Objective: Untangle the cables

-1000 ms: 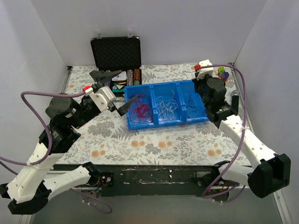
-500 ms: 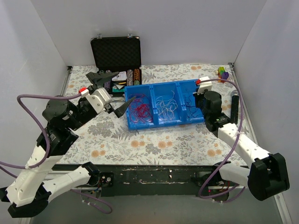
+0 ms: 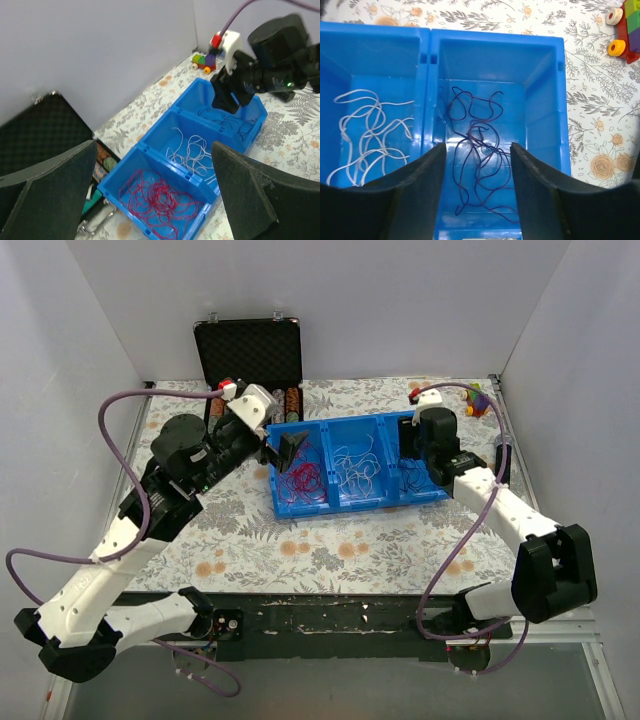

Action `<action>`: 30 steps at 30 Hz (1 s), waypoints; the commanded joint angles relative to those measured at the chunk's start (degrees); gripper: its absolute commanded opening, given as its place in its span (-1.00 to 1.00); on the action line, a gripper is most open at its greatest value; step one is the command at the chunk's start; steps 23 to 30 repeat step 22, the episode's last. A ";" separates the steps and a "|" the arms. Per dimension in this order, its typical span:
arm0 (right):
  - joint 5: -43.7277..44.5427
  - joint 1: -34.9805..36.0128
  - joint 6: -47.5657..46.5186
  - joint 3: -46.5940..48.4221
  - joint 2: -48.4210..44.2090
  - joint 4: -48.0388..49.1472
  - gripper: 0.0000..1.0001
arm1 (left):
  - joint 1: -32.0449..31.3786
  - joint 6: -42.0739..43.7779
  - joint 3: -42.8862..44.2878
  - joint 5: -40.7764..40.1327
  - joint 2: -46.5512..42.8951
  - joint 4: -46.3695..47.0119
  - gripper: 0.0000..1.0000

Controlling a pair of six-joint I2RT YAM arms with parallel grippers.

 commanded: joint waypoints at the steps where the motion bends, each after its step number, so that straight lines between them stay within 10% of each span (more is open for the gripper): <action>1: -3.13 -0.27 6.47 5.14 -2.07 -8.08 0.37 | 0.34 -5.03 -2.10 -6.71 -1.42 -1.27 0.97; 7: -9.71 -0.18 10.68 -0.31 -13.58 -8.34 0.71 | 2.44 -9.07 1.48 -8.31 3.93 -5.84 0.96; 15: -19.19 -0.18 14.21 -2.50 -23.24 -15.30 0.76 | 22.46 -13.91 14.06 4.78 14.13 -11.91 0.96; 22: -22.29 -0.01 14.57 -7.08 -30.02 -16.43 0.79 | 34.43 -15.31 5.65 10.67 10.19 -12.36 0.97; 30: -22.29 -0.01 14.57 -7.08 -30.02 -16.43 0.79 | 34.43 -15.31 5.65 10.67 10.19 -12.36 0.97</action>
